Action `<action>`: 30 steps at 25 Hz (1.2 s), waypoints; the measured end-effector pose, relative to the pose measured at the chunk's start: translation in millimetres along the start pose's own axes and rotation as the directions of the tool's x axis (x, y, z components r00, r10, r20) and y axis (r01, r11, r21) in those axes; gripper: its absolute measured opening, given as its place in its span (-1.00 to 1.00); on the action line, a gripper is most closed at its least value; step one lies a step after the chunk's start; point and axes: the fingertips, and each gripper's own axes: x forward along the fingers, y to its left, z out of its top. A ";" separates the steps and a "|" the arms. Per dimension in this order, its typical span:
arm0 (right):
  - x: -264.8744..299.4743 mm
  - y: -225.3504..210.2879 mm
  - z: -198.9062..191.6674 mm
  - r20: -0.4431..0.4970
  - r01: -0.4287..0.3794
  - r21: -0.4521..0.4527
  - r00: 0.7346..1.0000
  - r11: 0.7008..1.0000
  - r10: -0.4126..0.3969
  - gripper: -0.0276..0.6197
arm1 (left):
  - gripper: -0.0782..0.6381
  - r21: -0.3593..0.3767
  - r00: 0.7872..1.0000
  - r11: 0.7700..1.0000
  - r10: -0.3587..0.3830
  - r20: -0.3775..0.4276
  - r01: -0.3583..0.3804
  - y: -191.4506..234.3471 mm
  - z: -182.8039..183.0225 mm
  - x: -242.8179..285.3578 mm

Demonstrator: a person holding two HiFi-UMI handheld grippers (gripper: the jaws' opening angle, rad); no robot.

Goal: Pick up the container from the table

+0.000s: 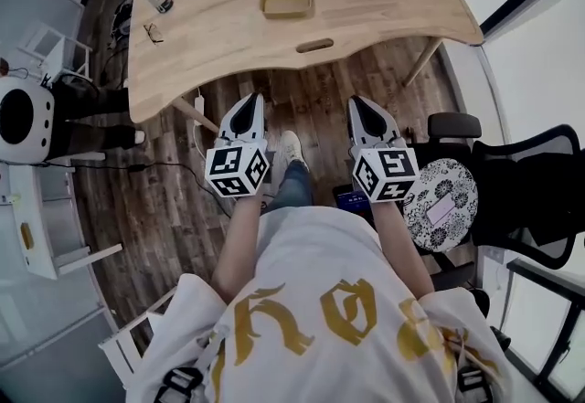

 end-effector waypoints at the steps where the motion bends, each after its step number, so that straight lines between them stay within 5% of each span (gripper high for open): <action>1: 17.1 -7.1 2.5 -0.006 0.015 -0.001 1.000 1.000 -0.015 -0.88 | -0.76 -0.004 1.000 1.000 0.000 -0.010 0.000 9.9 1.1 16.3; 13: 230.1 -51.5 37.8 -0.104 0.131 0.029 0.986 0.991 -0.128 -0.88 | -0.76 -0.054 0.996 0.997 -0.059 -0.074 0.055 143.0 59.0 199.3; 30: 328.7 -88.3 30.4 -0.173 0.152 0.019 0.974 0.988 -0.147 -0.88 | -0.76 -0.078 0.982 0.993 -0.096 -0.161 0.084 190.3 42.4 304.7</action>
